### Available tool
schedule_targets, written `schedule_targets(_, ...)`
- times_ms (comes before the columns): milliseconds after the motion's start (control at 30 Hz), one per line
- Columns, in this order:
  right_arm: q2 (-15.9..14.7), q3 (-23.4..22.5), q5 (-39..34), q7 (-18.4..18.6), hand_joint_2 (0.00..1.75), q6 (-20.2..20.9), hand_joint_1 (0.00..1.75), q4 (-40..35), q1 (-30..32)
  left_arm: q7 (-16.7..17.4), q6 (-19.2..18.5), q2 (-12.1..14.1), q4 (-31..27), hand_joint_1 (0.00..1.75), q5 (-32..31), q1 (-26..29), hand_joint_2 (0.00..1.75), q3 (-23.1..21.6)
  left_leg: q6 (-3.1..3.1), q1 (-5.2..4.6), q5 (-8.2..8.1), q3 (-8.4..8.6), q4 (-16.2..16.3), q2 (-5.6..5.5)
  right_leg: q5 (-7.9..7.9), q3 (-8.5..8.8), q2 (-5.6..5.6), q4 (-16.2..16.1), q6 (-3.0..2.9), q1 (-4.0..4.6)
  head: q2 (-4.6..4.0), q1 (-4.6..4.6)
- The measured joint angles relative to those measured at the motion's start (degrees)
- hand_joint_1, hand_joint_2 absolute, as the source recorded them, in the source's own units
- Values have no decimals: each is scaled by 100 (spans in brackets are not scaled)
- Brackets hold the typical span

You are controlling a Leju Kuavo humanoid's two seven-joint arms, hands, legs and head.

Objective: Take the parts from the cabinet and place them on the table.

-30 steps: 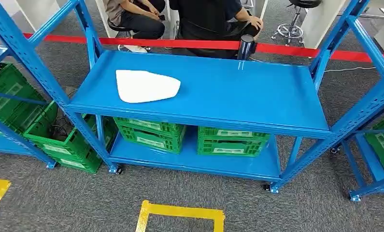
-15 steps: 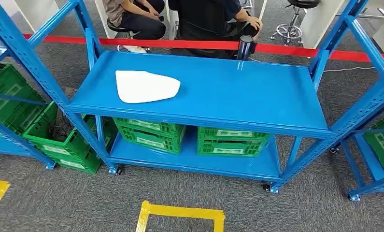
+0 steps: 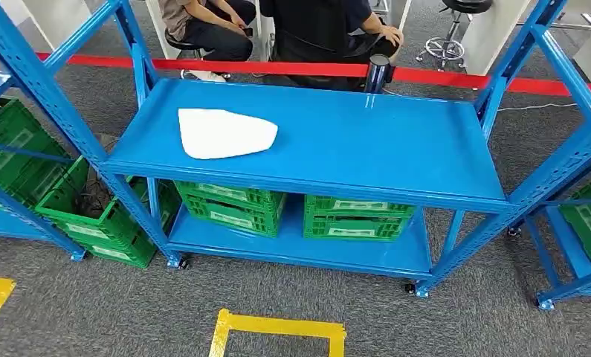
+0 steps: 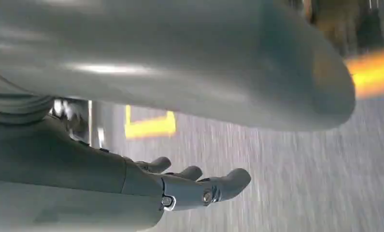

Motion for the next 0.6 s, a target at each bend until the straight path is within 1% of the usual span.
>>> schedule_targets(33, 33, 0, -201, 155, 0, 4, 0, 2, 18, 134, 13, -17, 0, 0, 99, -2, 175, 0, 0, 0, 0, 0, 0, 0, 0, 0, 0, 0, 0, 1, 0, -2)
schedule_targets(100, 105, -26, -723, 544, 0, 44, 0, 13, 75, 175, -71, -39, 0, 0, 382, 17, 175, 13, 0, 2, -1, -1, 0, -1, -1, -1, -2, 0, 0, 2, 0, 4)
schedule_targets(133, 138, -77, -1016, 714, 175, 114, 0, 13, 103, 170, -132, -37, 0, 0, 546, 23, 175, 33, 0, 1, -1, -2, -1, -1, -2, -1, -1, 0, 1, 2, 0, -7)
schedule_targets(200, 217, -193, -1453, 794, 175, 320, 0, 17, 174, 199, -125, -37, 2, 0, 685, 23, 175, 70, 0, 2, -1, -5, -2, -2, -4, -3, -3, 0, 4, 2, 0, -4)
schedule_targets(267, 273, -326, -1717, 706, 175, 499, 0, 24, 207, 243, -4, -39, 2, 0, 644, 28, 175, 79, -1, 2, -1, -3, -4, -1, -5, -3, 2, 0, 4, 3, 0, -9)
schedule_targets(300, 300, -418, -1745, 630, 175, 568, 0, 24, 239, 256, 50, -42, -2, 0, 545, 38, 0, 129, -1, 2, -3, 0, -5, -1, -5, -1, 2, 0, 3, 2, 0, -9)
schedule_targets(333, 314, -499, -1735, 568, 0, 603, 0, 22, 262, 256, 63, -48, -11, 0, 438, 62, 0, 193, 0, 2, -4, 0, -5, -1, -6, 0, 1, 0, 4, 2, 0, -7)
schedule_targets(433, 341, -647, -1582, 464, 0, 653, 0, 22, 309, 249, 33, -48, -37, 0, 109, 147, 0, 334, 0, 1, -4, 2, -4, -1, -6, 1, 0, 0, 4, 1, 0, -4)
schedule_targets(600, 359, -951, -1039, 250, 0, 708, 0, 7, 472, 212, -221, -37, -112, 0, -782, 319, 0, 702, 1, 1, -4, 3, -4, -2, -5, 4, -1, 0, 4, 0, 0, 2)
